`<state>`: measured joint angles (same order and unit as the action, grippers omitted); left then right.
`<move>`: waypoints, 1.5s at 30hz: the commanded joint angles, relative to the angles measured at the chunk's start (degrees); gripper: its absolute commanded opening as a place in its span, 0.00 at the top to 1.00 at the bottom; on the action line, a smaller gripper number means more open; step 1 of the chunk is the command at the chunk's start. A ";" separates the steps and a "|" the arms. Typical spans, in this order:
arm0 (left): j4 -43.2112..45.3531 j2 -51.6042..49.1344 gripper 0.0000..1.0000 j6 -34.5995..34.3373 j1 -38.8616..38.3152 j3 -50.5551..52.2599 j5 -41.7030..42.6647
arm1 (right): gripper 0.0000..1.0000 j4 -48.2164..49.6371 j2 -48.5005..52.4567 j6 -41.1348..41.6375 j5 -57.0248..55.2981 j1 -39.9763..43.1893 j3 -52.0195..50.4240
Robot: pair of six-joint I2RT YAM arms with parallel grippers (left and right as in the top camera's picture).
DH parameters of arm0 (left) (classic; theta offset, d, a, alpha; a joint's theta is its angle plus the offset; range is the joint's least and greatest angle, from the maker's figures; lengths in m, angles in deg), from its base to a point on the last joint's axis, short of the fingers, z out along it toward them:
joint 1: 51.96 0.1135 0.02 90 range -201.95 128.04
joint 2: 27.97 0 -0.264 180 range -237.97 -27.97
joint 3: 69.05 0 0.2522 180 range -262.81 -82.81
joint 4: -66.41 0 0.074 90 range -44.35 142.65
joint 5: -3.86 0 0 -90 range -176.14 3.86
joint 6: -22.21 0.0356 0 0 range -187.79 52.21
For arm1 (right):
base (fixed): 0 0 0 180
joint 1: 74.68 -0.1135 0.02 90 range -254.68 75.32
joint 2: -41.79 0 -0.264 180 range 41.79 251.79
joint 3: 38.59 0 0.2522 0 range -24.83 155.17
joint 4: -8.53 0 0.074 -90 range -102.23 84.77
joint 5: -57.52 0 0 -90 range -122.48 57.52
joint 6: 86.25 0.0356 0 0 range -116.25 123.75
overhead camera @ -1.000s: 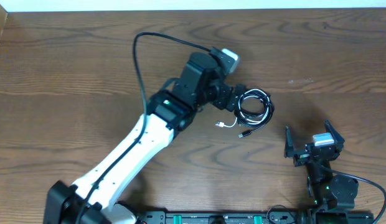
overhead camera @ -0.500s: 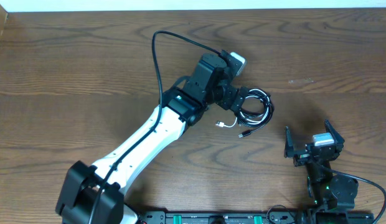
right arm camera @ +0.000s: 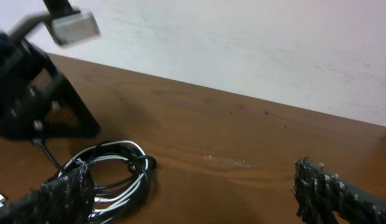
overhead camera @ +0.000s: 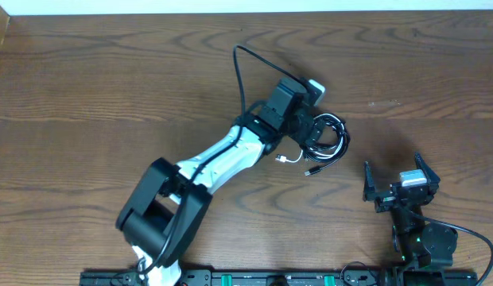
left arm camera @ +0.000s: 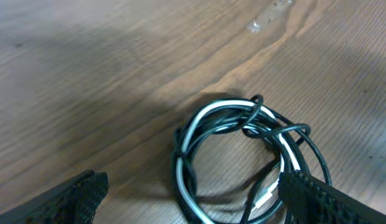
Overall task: Untangle cables
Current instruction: 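Reach the left gripper forward over the black and white cable bundle, then close the left gripper on the cable bundle's loops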
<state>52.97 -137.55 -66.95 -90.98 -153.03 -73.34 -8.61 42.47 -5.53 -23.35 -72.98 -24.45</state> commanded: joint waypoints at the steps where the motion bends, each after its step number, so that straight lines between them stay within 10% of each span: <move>1: 2.21 -3.96 0.06 0.87 -1.38 -1.09 0.17 | 0.01 -0.24 -0.20 0.00 -0.17 0.24 -0.07; 12: 5.99 -11.39 0.36 0.87 -2.10 -0.94 -10.45 | 0.01 -0.24 -0.20 0.00 -0.17 0.24 -0.07; 23: -2.27 -11.69 0.92 -3.15 -2.03 -0.90 -13.55 | 0.01 -0.24 -0.20 0.00 -0.17 0.24 -0.07; 45: -32.59 -2.32 0.91 -50.25 8.87 -0.90 -12.17 | 0.01 -0.24 -0.20 0.00 -0.17 0.24 -0.07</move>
<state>21.17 -140.67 -109.81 -82.76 -154.62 -86.04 -8.61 42.47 -5.53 -23.37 -72.98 -24.43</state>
